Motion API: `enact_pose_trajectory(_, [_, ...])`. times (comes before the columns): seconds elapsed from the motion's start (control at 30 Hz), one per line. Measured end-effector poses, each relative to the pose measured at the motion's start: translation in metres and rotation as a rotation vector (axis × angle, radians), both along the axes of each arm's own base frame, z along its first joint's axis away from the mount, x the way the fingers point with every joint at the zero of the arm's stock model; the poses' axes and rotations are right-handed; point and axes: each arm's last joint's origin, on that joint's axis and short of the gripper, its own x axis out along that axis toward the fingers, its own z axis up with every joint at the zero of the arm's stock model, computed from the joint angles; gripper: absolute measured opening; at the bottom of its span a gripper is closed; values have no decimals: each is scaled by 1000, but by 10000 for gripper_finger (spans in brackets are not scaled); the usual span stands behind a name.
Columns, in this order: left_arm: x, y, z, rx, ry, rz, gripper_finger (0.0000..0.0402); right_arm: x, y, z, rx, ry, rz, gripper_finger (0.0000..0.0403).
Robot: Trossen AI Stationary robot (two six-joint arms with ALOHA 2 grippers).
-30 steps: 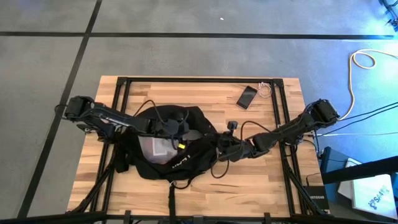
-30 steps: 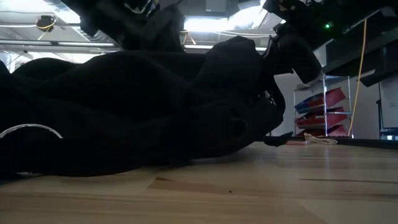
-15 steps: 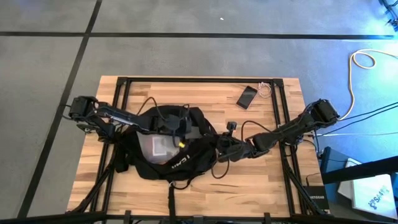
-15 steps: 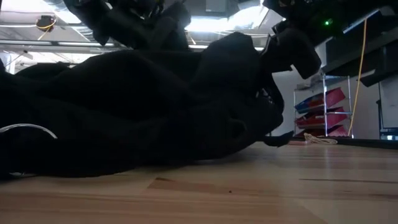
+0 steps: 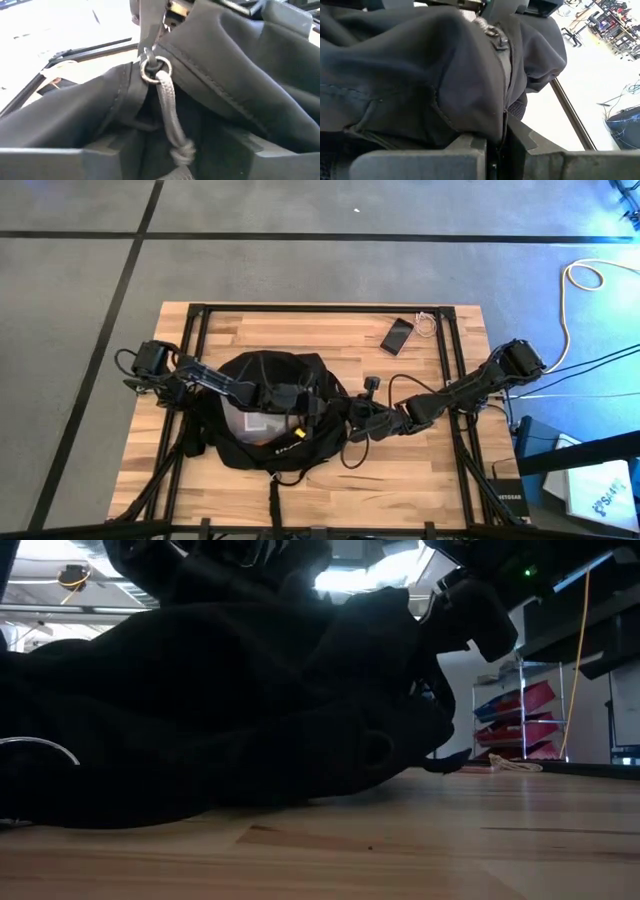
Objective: Unpack backpack
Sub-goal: Close the black backpack
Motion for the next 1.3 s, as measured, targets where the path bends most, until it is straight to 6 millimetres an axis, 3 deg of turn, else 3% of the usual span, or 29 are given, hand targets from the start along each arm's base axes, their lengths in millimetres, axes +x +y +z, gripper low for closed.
enact_pose_trajectory(0.43, [-4,-12,13,54,-33,-46,73,0,0,0,27,-18,-14,14])
enact_pose_trajectory(0.77, [-25,-23,39,115,14,0,46,0,0,0,31,-13,-8,14])
enact_pose_trajectory(1.07, [-31,-23,37,177,85,53,7,0,0,0,43,-14,-12,14])
enact_pose_trajectory(1.3, [-43,-22,45,156,141,60,2,0,1,0,56,-18,-5,14])
